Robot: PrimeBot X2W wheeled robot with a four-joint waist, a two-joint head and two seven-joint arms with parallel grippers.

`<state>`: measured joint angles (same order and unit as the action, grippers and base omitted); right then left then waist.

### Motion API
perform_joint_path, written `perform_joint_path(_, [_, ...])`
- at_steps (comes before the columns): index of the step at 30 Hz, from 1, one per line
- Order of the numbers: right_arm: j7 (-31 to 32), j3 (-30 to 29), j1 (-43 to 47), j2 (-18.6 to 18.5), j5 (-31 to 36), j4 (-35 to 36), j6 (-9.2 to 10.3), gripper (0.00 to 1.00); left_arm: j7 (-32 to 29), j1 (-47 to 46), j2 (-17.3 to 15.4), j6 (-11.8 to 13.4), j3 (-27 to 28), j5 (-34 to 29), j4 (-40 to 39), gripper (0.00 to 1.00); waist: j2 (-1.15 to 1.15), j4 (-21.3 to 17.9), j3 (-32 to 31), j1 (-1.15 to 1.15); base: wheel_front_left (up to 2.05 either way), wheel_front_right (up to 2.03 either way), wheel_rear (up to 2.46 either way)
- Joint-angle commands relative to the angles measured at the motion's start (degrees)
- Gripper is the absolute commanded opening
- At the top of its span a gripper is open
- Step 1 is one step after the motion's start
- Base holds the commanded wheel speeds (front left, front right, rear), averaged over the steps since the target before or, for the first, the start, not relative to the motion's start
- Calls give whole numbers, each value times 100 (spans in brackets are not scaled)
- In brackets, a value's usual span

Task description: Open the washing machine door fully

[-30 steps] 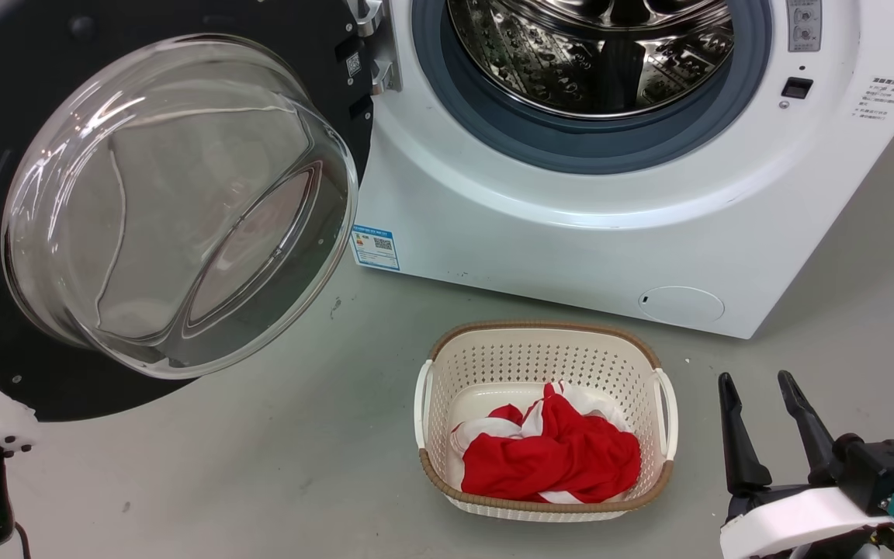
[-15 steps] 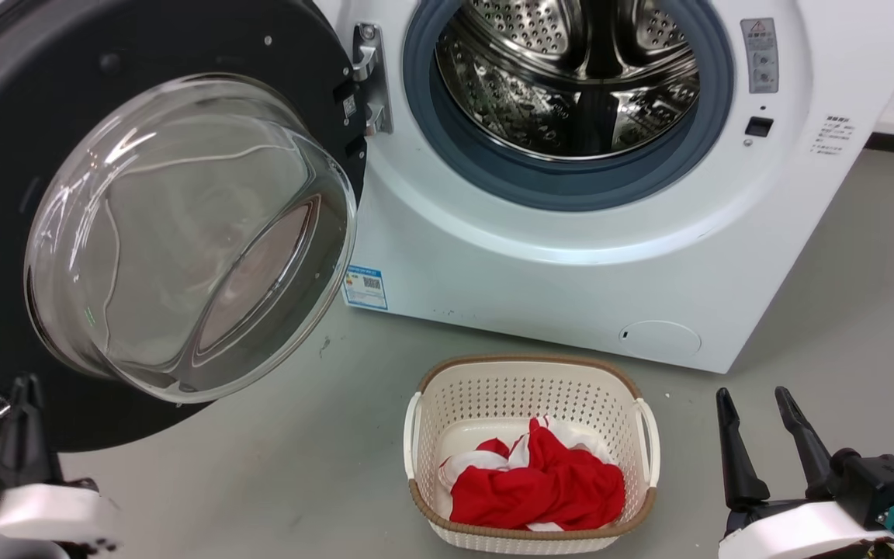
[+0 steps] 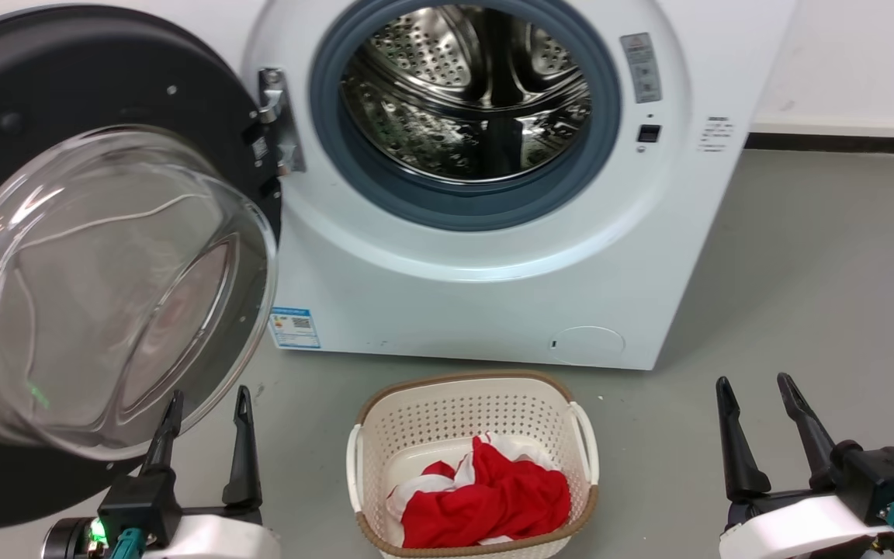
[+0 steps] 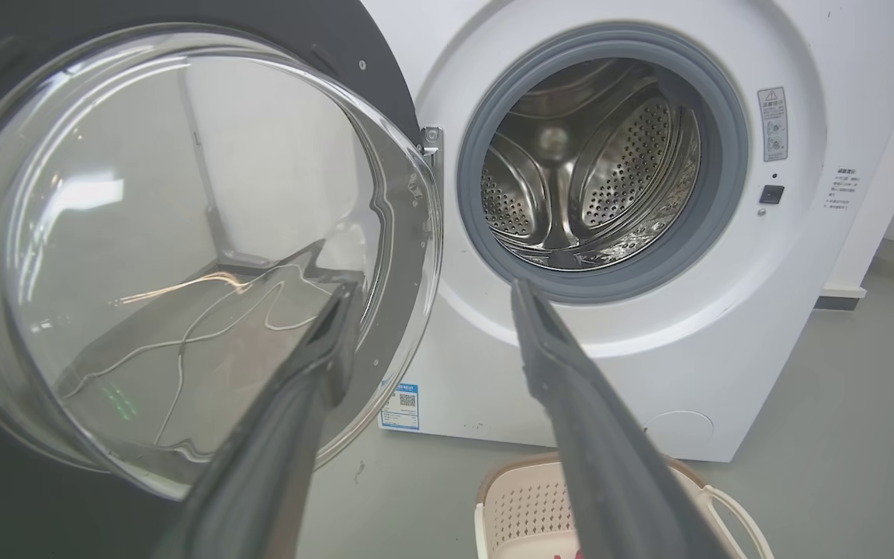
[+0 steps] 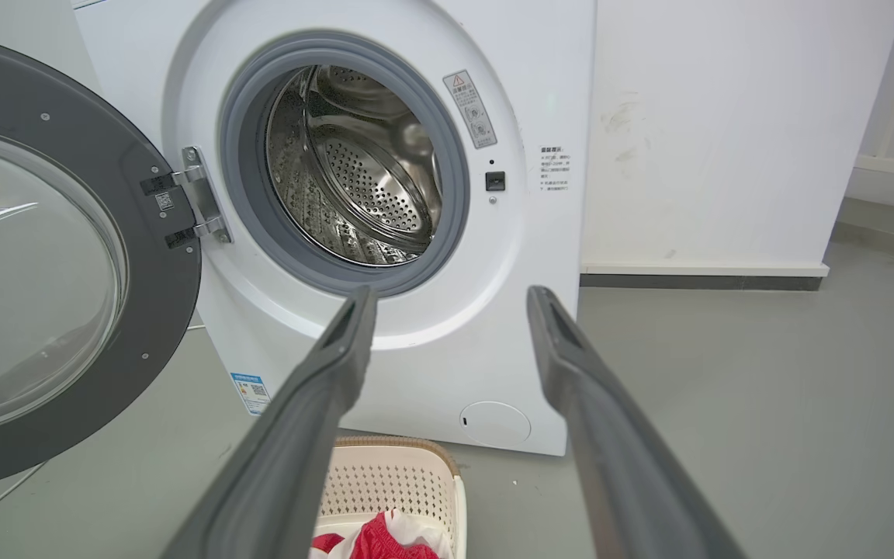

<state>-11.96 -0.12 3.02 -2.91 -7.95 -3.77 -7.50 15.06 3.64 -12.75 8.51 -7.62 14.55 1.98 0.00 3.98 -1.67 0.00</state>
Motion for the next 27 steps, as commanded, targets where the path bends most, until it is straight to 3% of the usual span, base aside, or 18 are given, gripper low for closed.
perform_joint_path(1, [21,2,62,7,57,76,3,100,15,-90,68,-35,17,-73,28,100,0,-169,-30,0,0,0,0])
perform_joint_path(12, [173,-12,205,7,153,335,3,100,15,-224,526,-168,148,-513,124,100,0,-511,-47,0,0,0,0])
perform_joint_path(27, [119,15,176,7,144,201,3,100,15,-86,770,-375,396,-750,266,100,0,-557,-39,0,0,0,0])
